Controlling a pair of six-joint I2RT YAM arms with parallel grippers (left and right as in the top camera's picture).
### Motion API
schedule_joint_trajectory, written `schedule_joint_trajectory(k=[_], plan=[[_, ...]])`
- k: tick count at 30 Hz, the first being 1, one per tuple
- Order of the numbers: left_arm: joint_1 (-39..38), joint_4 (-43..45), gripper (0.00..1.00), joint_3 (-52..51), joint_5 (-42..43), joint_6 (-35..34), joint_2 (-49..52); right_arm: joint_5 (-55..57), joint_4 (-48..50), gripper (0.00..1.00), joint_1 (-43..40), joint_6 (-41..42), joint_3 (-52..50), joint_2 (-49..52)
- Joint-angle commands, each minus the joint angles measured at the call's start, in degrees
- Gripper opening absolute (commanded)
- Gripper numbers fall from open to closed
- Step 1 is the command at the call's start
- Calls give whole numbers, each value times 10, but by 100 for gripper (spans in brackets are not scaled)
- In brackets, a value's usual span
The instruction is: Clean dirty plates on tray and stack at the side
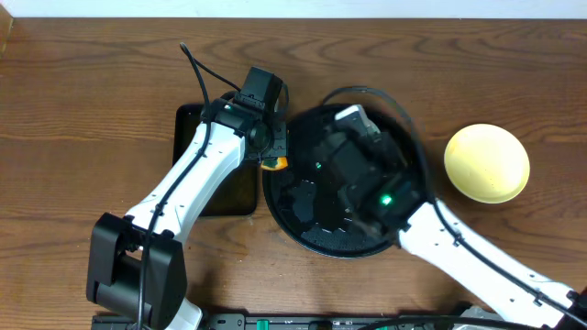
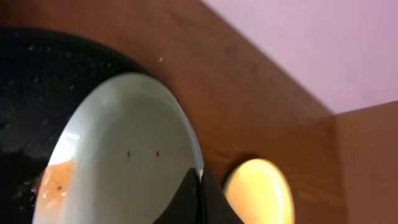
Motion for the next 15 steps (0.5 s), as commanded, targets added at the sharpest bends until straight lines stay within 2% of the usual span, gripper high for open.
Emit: schedule_joint_trajectory(k=[1, 7, 10, 15], plan=[[2, 0, 7, 0, -9, 10, 1, 108, 13, 1, 23, -5, 10, -7], [2, 0, 8, 0, -9, 10, 1, 110, 16, 1, 19, 9, 10, -7], [2, 0, 7, 0, -9, 10, 1, 90, -3, 1, -1, 79, 10, -7], [2, -2, 7, 0, -9, 10, 1, -123, -73, 6, -101, 203, 10, -7]])
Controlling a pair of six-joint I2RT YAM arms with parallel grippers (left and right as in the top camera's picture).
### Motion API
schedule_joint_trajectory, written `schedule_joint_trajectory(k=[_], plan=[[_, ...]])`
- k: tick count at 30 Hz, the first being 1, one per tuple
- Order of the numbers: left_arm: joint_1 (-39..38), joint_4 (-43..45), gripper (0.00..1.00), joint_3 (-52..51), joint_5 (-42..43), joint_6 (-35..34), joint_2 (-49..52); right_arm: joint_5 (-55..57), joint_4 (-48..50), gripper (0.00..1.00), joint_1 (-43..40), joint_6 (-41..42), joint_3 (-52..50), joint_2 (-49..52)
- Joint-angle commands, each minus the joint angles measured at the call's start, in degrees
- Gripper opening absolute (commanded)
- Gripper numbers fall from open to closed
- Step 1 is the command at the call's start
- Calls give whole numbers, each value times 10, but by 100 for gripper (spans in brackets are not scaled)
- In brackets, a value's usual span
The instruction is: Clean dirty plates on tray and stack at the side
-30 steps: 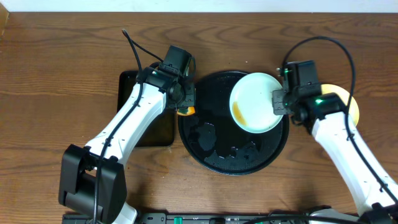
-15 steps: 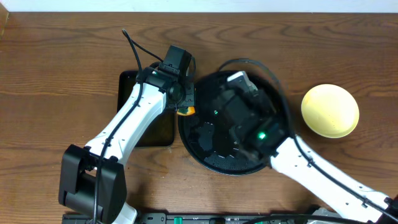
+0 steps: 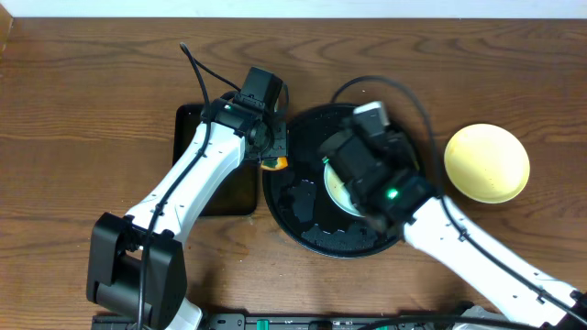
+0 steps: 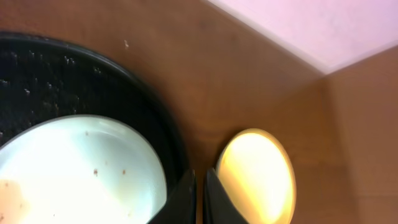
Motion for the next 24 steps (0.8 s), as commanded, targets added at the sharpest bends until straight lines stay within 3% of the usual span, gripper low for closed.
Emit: schedule_joint_trajectory(k=[1, 4, 7, 12, 14, 15, 16, 18, 22, 24], plan=[[2, -2, 8, 0, -9, 10, 1, -184, -30, 17, -97, 102, 7, -6], [2, -2, 8, 0, -9, 10, 1, -278, -50, 19, -166, 102, 4, -5], [2, -1, 7, 0, -9, 10, 1, -364, -57, 31, -231, 97, -12, 6], [2, -1, 8, 0, -9, 10, 1, -445, -42, 24, -289, 73, -55, 45], [2, -1, 8, 0, -9, 10, 1, -458, -23, 34, -296, 57, -66, 61], [2, -1, 8, 0, -9, 10, 1, -476, -8, 50, -297, 43, -73, 72], [2, -1, 7, 0, -9, 10, 1, -486, 1, 53, -297, 43, -78, 79], [2, -1, 8, 0, -9, 9, 1, -496, 12, 46, -296, 45, -86, 101], [2, -1, 8, 0, -9, 10, 1, -496, 20, 41, -296, 57, -92, 143], [2, -1, 7, 0, -9, 10, 1, -502, 25, 31, -296, 57, -92, 167]])
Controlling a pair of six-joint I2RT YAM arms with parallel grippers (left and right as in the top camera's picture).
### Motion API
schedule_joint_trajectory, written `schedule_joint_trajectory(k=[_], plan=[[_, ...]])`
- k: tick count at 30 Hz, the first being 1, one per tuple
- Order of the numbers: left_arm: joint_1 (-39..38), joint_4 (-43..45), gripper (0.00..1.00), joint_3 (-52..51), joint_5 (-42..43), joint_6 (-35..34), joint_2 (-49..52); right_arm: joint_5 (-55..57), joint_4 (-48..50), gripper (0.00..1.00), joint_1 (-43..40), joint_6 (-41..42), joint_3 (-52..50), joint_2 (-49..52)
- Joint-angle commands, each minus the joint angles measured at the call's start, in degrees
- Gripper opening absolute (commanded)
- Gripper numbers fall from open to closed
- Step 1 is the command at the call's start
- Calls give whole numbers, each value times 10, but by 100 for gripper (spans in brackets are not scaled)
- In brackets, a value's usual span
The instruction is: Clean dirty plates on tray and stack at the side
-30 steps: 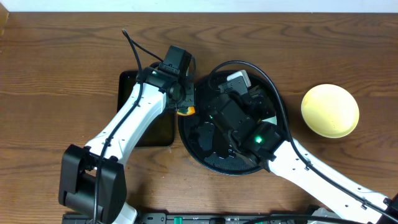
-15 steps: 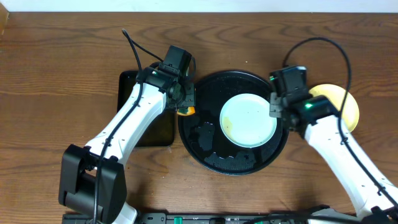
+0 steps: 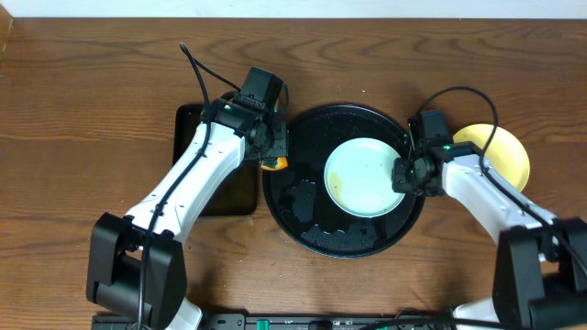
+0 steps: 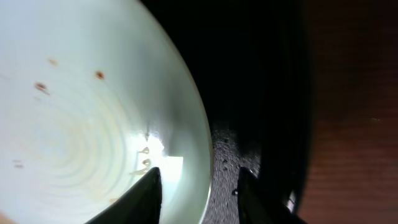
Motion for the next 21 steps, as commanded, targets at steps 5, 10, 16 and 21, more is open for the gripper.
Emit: schedule_joint_trajectory(k=[5, 10, 16, 21], plan=[[2, -1, 7, 0, -9, 9, 1, -42, 26, 1, -4, 2, -5, 53], [2, -1, 8, 0, -9, 9, 1, -47, 44, 1, -7, 1, -2, 39], [2, -1, 8, 0, -9, 9, 1, -35, 81, 1, -14, -69, -2, -83], [2, -1, 8, 0, -9, 9, 1, -16, 78, 1, -13, -130, -2, -162]])
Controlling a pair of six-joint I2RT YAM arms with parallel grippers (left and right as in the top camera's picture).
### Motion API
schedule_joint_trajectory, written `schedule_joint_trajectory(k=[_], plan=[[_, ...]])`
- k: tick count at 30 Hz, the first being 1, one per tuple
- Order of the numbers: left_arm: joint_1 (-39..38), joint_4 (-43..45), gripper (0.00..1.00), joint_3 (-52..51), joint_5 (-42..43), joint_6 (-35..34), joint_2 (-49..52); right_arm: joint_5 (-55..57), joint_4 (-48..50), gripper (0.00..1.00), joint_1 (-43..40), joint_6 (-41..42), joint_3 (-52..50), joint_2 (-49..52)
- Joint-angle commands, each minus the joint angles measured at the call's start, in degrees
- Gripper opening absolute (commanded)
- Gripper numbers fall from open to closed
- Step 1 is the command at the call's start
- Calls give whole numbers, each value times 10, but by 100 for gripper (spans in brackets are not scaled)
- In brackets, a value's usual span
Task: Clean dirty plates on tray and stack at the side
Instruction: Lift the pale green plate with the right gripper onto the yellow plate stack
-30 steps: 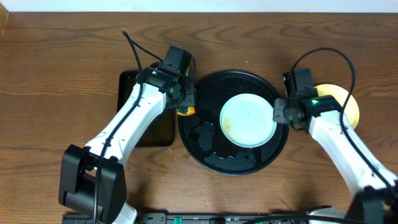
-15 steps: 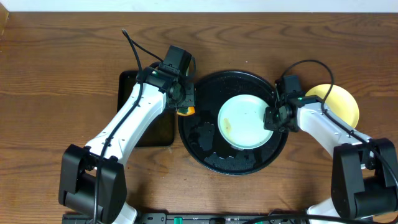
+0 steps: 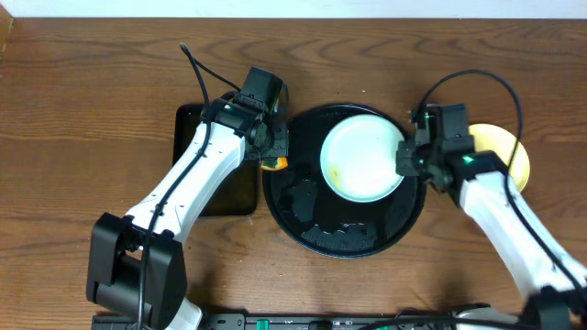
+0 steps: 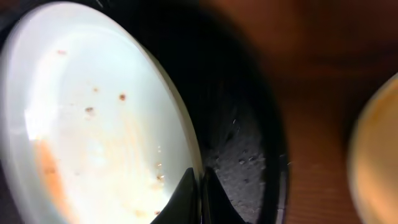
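Observation:
A white plate (image 3: 359,156), smeared orange and speckled with crumbs (image 4: 93,124), is over the far half of the round black tray (image 3: 303,206). My right gripper (image 3: 404,161) is shut on the plate's right rim; in the right wrist view its jaws (image 4: 200,183) pinch the rim over the tray's wet floor (image 4: 249,143). My left gripper (image 3: 271,147) is at the tray's left edge, shut on a small orange sponge (image 3: 274,165). A yellow plate (image 3: 514,156) lies on the table to the right of the tray, partly under my right arm.
A black rectangular mat (image 3: 237,191) lies left of the tray, partly under my left arm. The yellow plate (image 4: 379,155) shows at the right edge of the right wrist view. Cables arch over both arms.
My right gripper was open astride the white plate's right rim and is now shut on it. The plate has shifted toward the tray's far side. The left arm has not moved.
My right gripper first held the white plate tilted over the tray, close to the sponge. Then the plate lay flat in the tray with the jaws off it. The arm then stood at the tray's right with jaws open round the rim, and now grips it.

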Motion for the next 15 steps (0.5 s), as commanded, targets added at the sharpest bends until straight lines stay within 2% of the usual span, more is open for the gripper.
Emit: schedule_joint_trajectory(k=[1, 5, 9, 15], plan=[[2, -1, 8, 0, -9, 9, 1, 12, 1, 1, -8, -67, 2, -38], [2, -1, 8, 0, -9, 9, 1, 141, 2, 1, 6, -111, 2, -81], [2, -1, 8, 0, -9, 9, 1, 281, 10, 1, 45, -119, 2, -112], [2, 1, 8, 0, -9, 9, 1, 450, 28, 1, 179, -144, 2, -119]])
